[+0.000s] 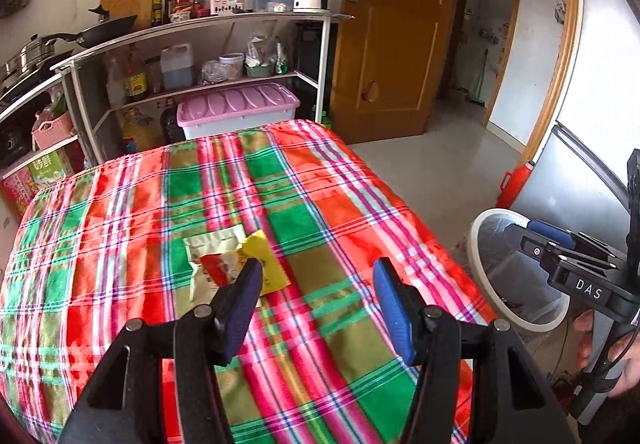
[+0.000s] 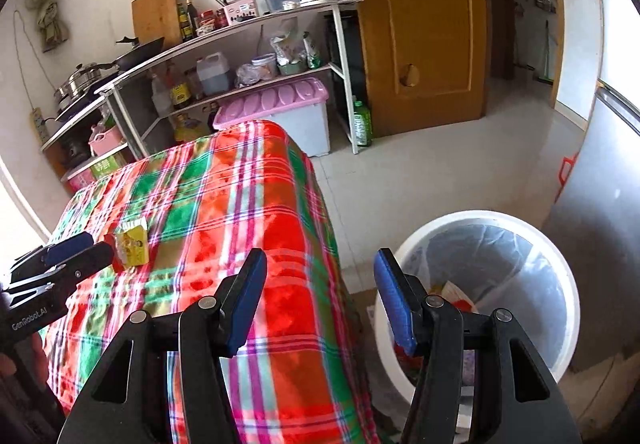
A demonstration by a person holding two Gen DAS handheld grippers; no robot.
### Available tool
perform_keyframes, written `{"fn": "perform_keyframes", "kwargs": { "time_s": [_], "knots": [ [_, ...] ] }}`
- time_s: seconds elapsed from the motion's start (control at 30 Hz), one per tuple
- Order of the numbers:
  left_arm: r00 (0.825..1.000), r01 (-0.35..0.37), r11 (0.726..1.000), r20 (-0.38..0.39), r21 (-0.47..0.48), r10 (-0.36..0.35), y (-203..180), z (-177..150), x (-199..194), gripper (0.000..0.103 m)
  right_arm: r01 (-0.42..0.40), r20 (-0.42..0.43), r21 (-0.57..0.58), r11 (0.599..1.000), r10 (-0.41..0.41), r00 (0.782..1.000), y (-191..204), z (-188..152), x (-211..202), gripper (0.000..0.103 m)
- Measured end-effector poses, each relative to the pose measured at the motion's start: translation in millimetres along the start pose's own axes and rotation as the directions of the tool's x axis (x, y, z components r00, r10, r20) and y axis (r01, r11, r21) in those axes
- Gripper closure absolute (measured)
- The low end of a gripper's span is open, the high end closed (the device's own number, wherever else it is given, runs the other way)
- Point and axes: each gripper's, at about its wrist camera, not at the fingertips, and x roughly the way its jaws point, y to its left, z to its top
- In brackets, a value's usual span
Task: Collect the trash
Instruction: 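Move both tools back from the bin to the bed, then reach the right tool to the yellow chip bag while the left reaches the beige bag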
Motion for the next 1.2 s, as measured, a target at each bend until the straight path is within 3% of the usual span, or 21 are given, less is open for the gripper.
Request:
{"fn": "perform_keyframes", "kwargs": {
  "time_s": [0.57, 0.93, 1.2],
  "knots": [
    [0.99, -0.142, 0.979, -0.014, -0.148, 0.142, 108, -15, -6, 0.041, -0.165, -0.074, -0.228, 0.959, 0.152, 0.986, 127, 13, 50, 0.046],
    [0.989, -0.146, 0.972, -0.03, -0.186, 0.143, 135, -22, -2, 0.041, -0.307, -0.19, -0.249, 0.919, 0.265, 0.945, 179, 8, 99, 0.046],
    [0.993, -0.116, 0.977, -0.058, -0.181, 0.108, 136, -24, 12, 0.041, -0.293, -0.247, -0.261, 0.92, 0.23, 0.941, 195, 2, 131, 0.046]
  ]
}}
